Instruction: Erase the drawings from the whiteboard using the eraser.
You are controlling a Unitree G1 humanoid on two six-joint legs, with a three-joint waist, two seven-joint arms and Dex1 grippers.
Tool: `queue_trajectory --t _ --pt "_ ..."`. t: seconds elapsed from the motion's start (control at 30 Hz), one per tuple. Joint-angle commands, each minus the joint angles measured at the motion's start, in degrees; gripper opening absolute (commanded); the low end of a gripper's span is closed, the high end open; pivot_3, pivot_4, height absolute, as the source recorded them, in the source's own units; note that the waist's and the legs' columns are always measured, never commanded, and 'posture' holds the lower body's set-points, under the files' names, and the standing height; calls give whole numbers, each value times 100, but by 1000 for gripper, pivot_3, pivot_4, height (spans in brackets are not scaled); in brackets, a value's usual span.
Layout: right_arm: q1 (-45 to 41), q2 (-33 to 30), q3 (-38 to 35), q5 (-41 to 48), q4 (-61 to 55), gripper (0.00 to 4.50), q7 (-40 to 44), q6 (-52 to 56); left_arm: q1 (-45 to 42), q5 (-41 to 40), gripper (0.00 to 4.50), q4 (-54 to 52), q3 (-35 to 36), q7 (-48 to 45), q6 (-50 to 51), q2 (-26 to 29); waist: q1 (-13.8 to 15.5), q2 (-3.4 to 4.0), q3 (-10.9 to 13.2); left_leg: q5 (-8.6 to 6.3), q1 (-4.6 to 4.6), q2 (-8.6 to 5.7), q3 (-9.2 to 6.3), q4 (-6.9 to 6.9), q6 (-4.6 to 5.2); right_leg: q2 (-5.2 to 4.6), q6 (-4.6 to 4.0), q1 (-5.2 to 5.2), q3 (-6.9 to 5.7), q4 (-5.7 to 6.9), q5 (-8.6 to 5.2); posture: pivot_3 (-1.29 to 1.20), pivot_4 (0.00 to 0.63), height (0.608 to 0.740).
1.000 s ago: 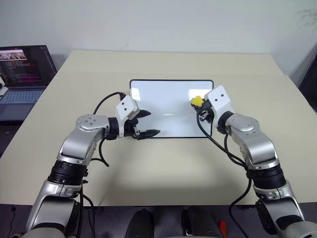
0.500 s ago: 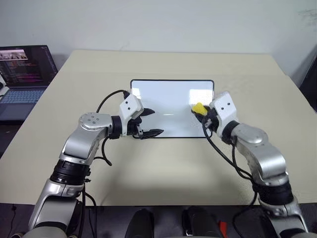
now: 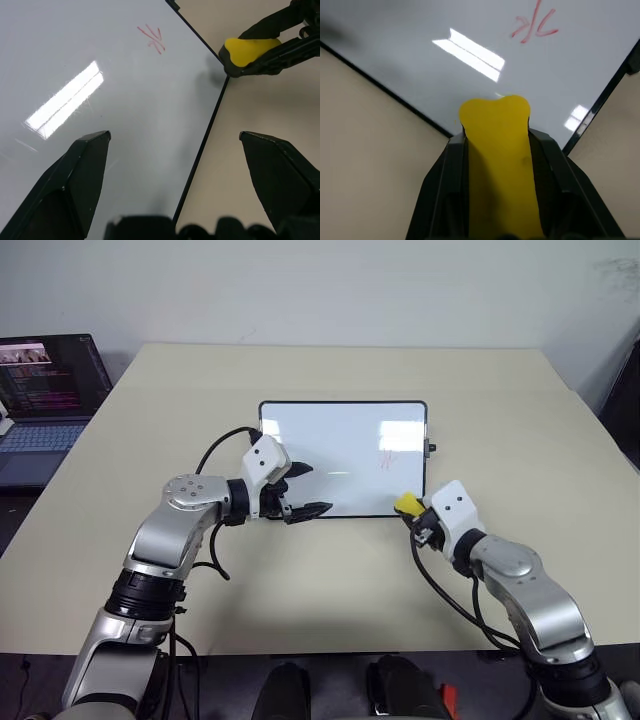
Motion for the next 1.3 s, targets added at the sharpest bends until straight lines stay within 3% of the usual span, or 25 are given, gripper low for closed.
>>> queue_trajectory --t 0.03,0.47,0.67,1.0,1.2,1.3 --pt "-399 103 -72 -17 109 1269 -64 -226 -98 -17 4500 -77 63 74 -137 -80 4 0 0 0 -1 0 -1 0 0 0 0 0 -1 0 0 0 150 740" --pt "-1796 610 30 -405 1864 1269 -455 -944 211 -29 4500 -326 45 -116 -153 123 6 1 0 0 0 4 -2 -2 0 -2 -2 -1 -3 0 1 0 150 740" --pt "-1746 467 327 -288 2009 1269 122 -425 248 -26 4500 -346 41 -97 -170 143 21 0 0 0 -6 -2 2 1 0 -14 -2 -1 -2 -4 1 0 150 740" --pt "-2047 270 -115 -489 2392 1269 -191 -701 264 -58 4500 -356 32 -122 -155 124 23 -1 -1 1 2 -2 -2 7 0 -12 -3 5 -6 10 6 0 150 740" --pt "-1661 196 396 -168 1937 1269 646 -157 253 -64 4500 -322 35 -129 -164 79 -1 -1 -2 0 2 2 -1 4 0 -10 -3 6 -5 1 6 0 150 740" --pt "-1679 230 408 -272 1979 1269 548 -186 246 -62 4500 -314 40 -136 -168 62 -20 -1 -1 0 8 4 1 5 1 -10 -4 6 0 8 6 0 150 740"
